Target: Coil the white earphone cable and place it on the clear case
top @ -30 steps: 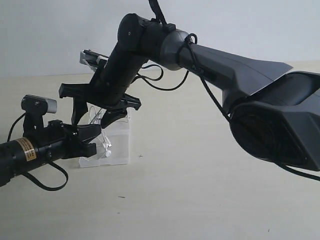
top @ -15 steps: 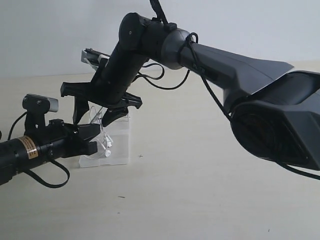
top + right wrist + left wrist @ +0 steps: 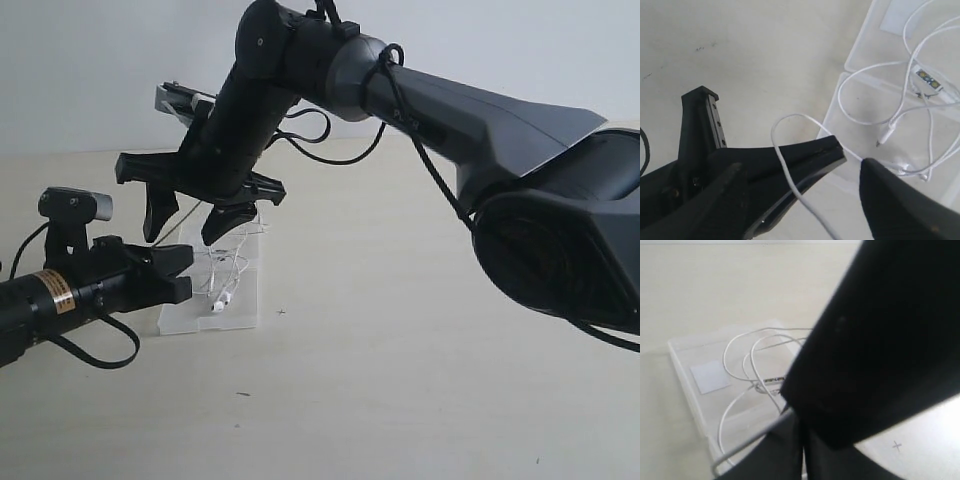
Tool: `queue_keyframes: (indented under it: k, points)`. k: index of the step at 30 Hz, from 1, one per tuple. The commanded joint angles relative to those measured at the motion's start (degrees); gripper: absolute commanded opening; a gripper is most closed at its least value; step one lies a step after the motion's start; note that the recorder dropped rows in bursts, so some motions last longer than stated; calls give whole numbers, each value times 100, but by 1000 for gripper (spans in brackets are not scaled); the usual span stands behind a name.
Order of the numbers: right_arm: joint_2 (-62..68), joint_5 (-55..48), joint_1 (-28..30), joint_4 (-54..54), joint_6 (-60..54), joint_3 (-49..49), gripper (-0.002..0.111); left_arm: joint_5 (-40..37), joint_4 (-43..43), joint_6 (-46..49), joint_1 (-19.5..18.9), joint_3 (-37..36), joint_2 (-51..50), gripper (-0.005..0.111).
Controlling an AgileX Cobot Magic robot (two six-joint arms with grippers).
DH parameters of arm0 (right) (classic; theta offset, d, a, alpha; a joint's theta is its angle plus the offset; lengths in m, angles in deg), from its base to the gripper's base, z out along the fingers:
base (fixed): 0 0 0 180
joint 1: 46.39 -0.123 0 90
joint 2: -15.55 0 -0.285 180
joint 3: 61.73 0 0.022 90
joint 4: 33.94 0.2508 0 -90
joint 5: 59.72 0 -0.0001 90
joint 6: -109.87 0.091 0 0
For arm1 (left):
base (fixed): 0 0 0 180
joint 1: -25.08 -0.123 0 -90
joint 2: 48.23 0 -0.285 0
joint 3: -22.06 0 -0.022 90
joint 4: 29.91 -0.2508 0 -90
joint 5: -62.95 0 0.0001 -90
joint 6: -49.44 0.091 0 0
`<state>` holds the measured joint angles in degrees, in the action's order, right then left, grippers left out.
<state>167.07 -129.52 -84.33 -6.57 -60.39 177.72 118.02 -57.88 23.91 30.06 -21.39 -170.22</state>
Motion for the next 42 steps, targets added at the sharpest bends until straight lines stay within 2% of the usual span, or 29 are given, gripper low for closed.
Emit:
queue_keyframes:
  k: [1, 7, 10, 22, 31, 37, 42]
  points:
    - [-82, -16, 112, -34, -76, 38, 62, -337, 79, -14, 0, 24, 2, 0]
    - [-151, -16, 158, 128, -184, 38, 61, -283, 325, 10, 0, 24, 2, 0]
    - [-215, -16, 168, 576, -384, 38, 57, -283, 352, 152, 0, 24, 2, 0]
    - [-347, -16, 206, 618, -374, 0, 54, -283, 349, 163, -144, 24, 2, 0]
    - [-664, -16, 215, 684, -454, -1029, 54, 29, 205, 163, -151, 35, 2, 0]
    - [-881, -16, 215, 802, -737, -1075, 53, 18, 76, 163, -151, 97, -39, 0]
    - [-1143, -16, 215, 551, -862, -1089, 48, -9, 76, 163, -151, 160, -39, 0]
